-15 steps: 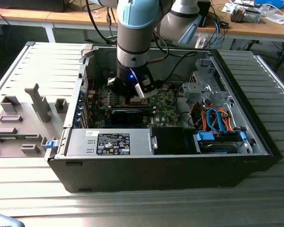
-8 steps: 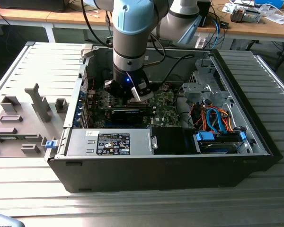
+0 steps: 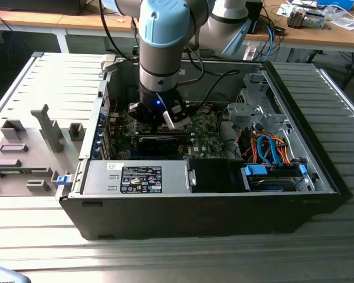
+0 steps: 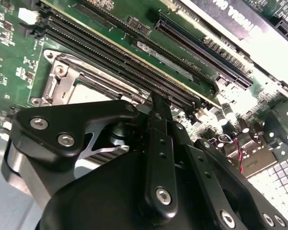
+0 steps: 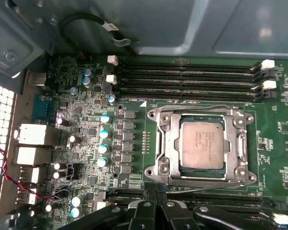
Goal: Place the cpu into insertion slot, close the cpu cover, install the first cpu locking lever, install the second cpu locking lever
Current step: 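Install the second cpu locking lever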
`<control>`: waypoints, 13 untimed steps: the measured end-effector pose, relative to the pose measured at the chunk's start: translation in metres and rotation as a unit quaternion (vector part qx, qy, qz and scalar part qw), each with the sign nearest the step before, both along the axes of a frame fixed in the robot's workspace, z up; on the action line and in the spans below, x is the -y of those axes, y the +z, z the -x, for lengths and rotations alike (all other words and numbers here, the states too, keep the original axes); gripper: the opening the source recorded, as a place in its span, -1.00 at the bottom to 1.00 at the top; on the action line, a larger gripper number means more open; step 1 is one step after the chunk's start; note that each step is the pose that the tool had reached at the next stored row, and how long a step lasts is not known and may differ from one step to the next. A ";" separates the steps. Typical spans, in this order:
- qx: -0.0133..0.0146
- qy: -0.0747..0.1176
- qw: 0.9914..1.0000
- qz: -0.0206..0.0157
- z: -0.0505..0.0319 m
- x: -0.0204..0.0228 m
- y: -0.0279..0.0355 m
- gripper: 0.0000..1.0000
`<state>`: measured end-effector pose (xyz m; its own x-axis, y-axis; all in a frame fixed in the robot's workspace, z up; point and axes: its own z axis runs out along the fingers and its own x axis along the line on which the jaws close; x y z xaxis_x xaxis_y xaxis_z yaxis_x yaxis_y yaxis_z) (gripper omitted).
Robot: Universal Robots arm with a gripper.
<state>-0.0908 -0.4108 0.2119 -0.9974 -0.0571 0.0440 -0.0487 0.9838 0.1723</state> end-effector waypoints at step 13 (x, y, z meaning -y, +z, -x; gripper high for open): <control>0.002 0.019 1.000 -0.004 0.0033 -0.0013 -0.0082 -0.79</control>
<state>-0.0942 -0.4096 0.2037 -0.9946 -0.0961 0.0400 -0.0874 0.9799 0.1791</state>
